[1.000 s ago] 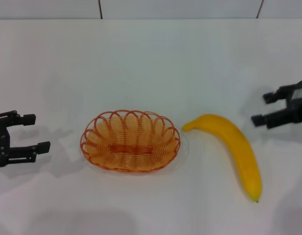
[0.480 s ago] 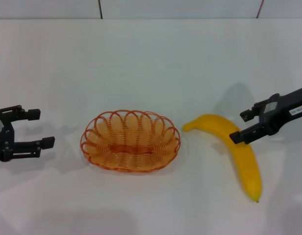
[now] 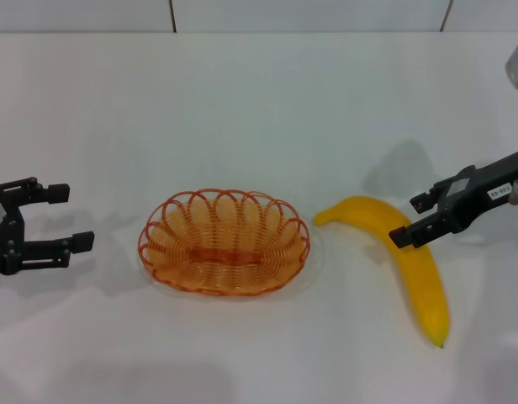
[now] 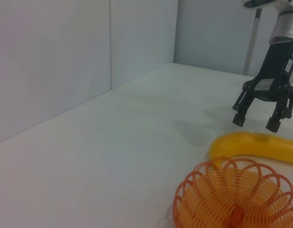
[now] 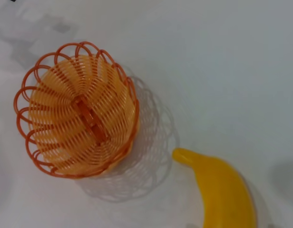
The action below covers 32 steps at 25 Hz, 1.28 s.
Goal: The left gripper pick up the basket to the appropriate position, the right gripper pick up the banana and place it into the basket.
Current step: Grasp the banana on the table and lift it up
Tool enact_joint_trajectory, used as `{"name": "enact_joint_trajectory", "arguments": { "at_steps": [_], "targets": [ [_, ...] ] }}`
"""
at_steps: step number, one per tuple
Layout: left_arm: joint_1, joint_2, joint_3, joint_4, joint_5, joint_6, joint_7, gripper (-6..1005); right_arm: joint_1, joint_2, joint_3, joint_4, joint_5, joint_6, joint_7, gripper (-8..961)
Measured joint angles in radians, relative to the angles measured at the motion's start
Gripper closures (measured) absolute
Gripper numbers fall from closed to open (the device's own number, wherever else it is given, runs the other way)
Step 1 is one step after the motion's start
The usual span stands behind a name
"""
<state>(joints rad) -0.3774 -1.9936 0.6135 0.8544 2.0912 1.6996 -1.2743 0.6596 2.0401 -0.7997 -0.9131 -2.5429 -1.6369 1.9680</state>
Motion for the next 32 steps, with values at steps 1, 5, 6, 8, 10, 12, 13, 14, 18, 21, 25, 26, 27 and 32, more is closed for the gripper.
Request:
{"name": "enact_joint_trajectory", "arguments": {
  "at_steps": [1, 5, 6, 8, 10, 12, 13, 14, 18, 21, 25, 26, 27, 32],
  "targets": [
    [0.000, 0.000, 0.000, 0.000, 0.000, 0.000, -0.001, 151, 0.000, 0.000, 0.000, 0.001, 0.000, 0.000, 0.003, 64],
    [0.000, 0.000, 0.000, 0.000, 0.000, 0.000, -0.003, 151, 0.001, 0.000, -0.001, 0.024, -0.001, 0.002, 0.018, 65],
    [0.000, -0.001, 0.000, 0.000, -0.001, 0.000, -0.003, 151, 0.001, -0.001, -0.001, 0.030, -0.001, 0.004, 0.022, 65],
    [0.000, -0.001, 0.000, 0.000, -0.005, 0.000, -0.003, 151, 0.002, -0.002, -0.001, 0.038, -0.005, 0.012, 0.033, 65],
    [0.000, -0.001, 0.000, 0.000, -0.010, 0.000, -0.003, 151, 0.002, -0.002, -0.002, 0.047, -0.010, 0.019, 0.039, 65],
    [0.000, -0.001, 0.000, 0.000, -0.011, 0.000, -0.002, 150, 0.003, -0.002, -0.002, 0.060, -0.012, 0.022, 0.040, 65],
    [0.000, -0.001, 0.000, 0.000, -0.011, 0.000, -0.002, 150, 0.004, -0.002, -0.003, 0.064, -0.012, 0.023, 0.041, 65],
    [-0.001, -0.001, 0.000, 0.000, -0.011, 0.000, -0.001, 150, 0.005, -0.003, -0.003, 0.067, -0.014, 0.024, 0.042, 65],
    [-0.002, -0.001, 0.000, 0.000, -0.011, 0.001, 0.001, 150, 0.008, -0.003, -0.003, 0.078, -0.038, 0.048, 0.068, 65],
    [-0.002, -0.001, 0.000, 0.000, -0.011, 0.002, 0.001, 150, 0.015, -0.003, -0.003, 0.097, -0.046, 0.056, 0.076, 65],
    [-0.002, -0.001, 0.000, 0.000, -0.011, 0.002, 0.001, 151, 0.016, -0.003, -0.003, 0.103, -0.047, 0.063, 0.080, 65],
    [-0.002, -0.001, 0.000, 0.000, -0.012, 0.002, 0.001, 151, 0.016, -0.003, -0.003, 0.104, -0.047, 0.063, 0.081, 65],
    [-0.002, -0.001, 0.000, 0.000, -0.012, 0.002, 0.001, 151, 0.016, -0.003, -0.003, 0.104, -0.047, 0.063, 0.081, 65],
    [-0.003, -0.001, 0.000, 0.000, -0.013, 0.002, 0.000, 151, 0.016, -0.003, -0.004, 0.105, -0.051, 0.063, 0.088, 65]
  ]
}}
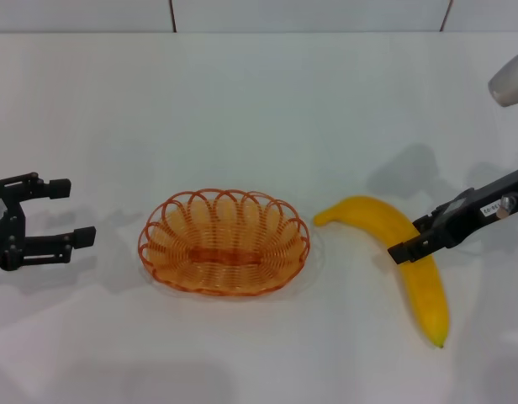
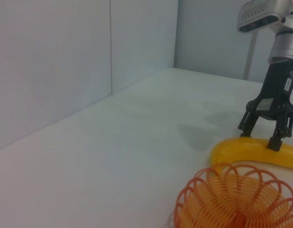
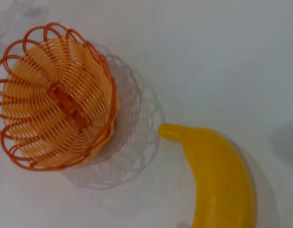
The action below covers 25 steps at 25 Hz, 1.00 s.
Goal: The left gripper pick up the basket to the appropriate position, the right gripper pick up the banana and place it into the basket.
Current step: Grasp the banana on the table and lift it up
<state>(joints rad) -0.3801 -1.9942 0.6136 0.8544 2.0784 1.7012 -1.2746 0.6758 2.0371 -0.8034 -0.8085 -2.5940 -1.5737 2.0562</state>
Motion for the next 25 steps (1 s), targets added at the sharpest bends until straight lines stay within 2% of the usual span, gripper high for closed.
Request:
{"name": "enact_joint_trajectory", "arguments": {
  "at_steps": [3, 9, 14, 20, 25],
  "targets": [
    [-0.001, 0.000, 0.000, 0.000, 0.000, 0.000, -0.001, 151, 0.000, 0.000, 0.000, 0.000, -0.006, 0.001, 0.000, 65],
    [-0.009, -0.001, 0.000, 0.000, 0.000, 0.000, -0.002, 150, 0.001, 0.002, 0.000, 0.001, -0.009, 0.001, 0.002, 134],
    [-0.010, -0.001, 0.000, 0.000, 0.000, 0.000, -0.003, 150, 0.001, 0.003, 0.000, 0.002, -0.008, 0.001, 0.002, 390],
    [-0.008, -0.001, 0.000, 0.000, 0.000, 0.000, -0.004, 150, 0.001, 0.003, 0.003, -0.003, -0.001, 0.000, 0.001, 442],
    [-0.006, 0.000, 0.000, 0.000, 0.000, 0.000, -0.005, 150, 0.001, 0.000, 0.008, -0.017, -0.001, -0.003, 0.002, 443]
  ]
}}
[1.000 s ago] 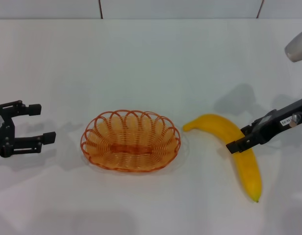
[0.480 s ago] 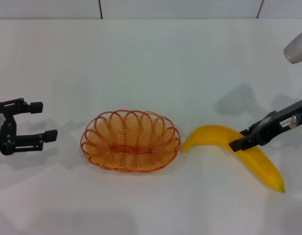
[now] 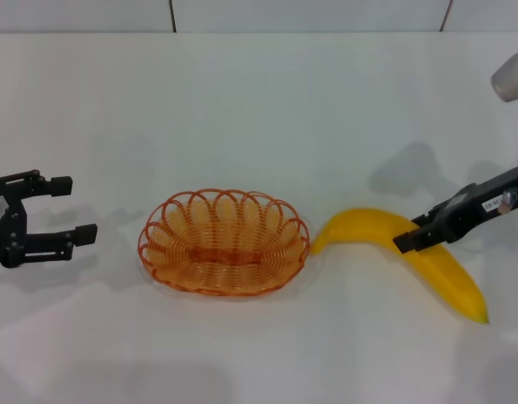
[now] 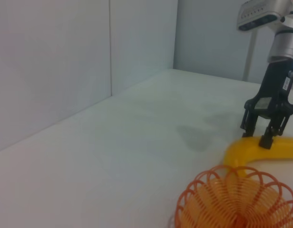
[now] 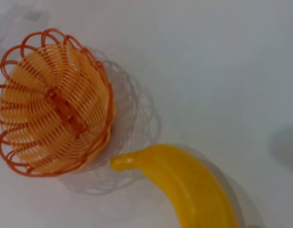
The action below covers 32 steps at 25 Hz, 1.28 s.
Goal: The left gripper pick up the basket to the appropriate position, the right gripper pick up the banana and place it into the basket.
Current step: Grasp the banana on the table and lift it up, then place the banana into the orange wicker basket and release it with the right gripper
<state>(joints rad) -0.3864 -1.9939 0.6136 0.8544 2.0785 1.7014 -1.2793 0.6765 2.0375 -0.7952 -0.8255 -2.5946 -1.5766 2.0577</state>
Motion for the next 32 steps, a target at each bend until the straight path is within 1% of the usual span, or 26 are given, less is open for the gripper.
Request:
{"name": "enact_joint_trajectory", "arguments": {
  "at_steps": [7, 9, 10, 11, 14, 17, 22, 26, 32],
  "targets": [
    [0.004, 0.001, 0.000, 0.000, 0.000, 0.001, 0.000, 151, -0.003, -0.006, 0.010, -0.065, -0.007, 0.002, 0.008, 445],
    [0.004, 0.001, 0.000, 0.000, 0.000, 0.001, 0.000, 151, -0.008, -0.008, 0.023, -0.101, -0.008, -0.001, 0.011, 445],
    [0.004, 0.001, 0.000, 0.000, 0.000, 0.001, 0.000, 151, -0.011, -0.010, 0.041, -0.139, -0.009, -0.009, 0.011, 445],
    [0.004, 0.001, 0.000, 0.000, 0.000, 0.001, 0.000, 151, -0.011, -0.010, 0.041, -0.139, -0.009, -0.009, 0.011, 445],
    [0.006, 0.003, 0.000, 0.000, 0.000, 0.001, 0.000, 151, -0.013, -0.009, 0.072, -0.197, -0.004, -0.046, 0.009, 445],
    [0.006, 0.003, 0.000, 0.000, 0.000, 0.001, 0.000, 150, -0.012, -0.005, 0.074, -0.259, 0.022, -0.113, -0.004, 446],
    [0.003, 0.003, 0.000, 0.000, 0.000, 0.001, 0.000, 150, 0.004, -0.003, 0.038, -0.306, 0.112, -0.183, -0.025, 446],
    [0.002, 0.002, 0.000, 0.000, 0.000, 0.001, 0.000, 150, 0.012, -0.003, 0.003, -0.313, 0.240, -0.231, -0.043, 446],
    [0.001, -0.002, 0.011, 0.000, 0.009, 0.001, 0.000, 150, 0.011, 0.000, -0.105, -0.279, 0.431, -0.244, -0.062, 446]
  ]
}}
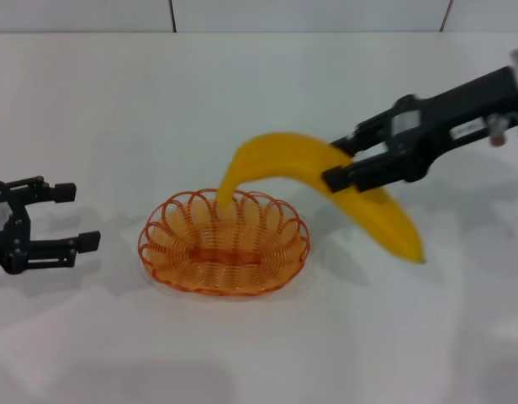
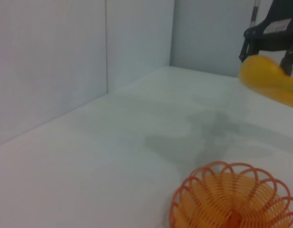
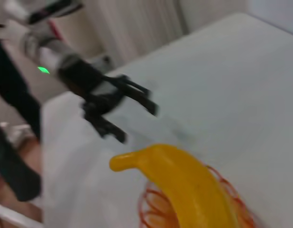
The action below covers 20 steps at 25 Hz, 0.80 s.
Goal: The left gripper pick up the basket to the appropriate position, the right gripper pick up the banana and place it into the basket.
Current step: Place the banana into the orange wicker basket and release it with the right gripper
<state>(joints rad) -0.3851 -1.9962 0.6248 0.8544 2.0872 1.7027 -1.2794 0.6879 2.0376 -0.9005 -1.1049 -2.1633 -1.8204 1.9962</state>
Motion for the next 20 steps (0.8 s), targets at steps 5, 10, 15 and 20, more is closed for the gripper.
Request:
{"name": "enact_joint_trajectory", "arguments": {
  "at_steps": [5, 10, 15, 20],
  "targets": [
    [0.004, -0.001, 0.002, 0.000, 0.003, 0.019, 0.015, 151, 0.002, 0.002, -0.049, 0.075, 0.063, 0.057, -0.051, 445],
    [0.005, -0.001, 0.002, -0.035, 0.004, 0.036, 0.063, 151, 0.011, 0.002, -0.044, 0.189, 0.086, 0.142, -0.113, 445],
    [0.008, 0.010, -0.012, -0.138, 0.004, 0.011, 0.141, 151, 0.012, 0.003, -0.048, 0.205, 0.088, 0.176, -0.128, 449],
    [0.008, 0.014, -0.012, -0.201, 0.004, -0.050, 0.177, 151, 0.020, 0.004, -0.052, 0.241, 0.088, 0.205, -0.161, 451]
  ]
}}
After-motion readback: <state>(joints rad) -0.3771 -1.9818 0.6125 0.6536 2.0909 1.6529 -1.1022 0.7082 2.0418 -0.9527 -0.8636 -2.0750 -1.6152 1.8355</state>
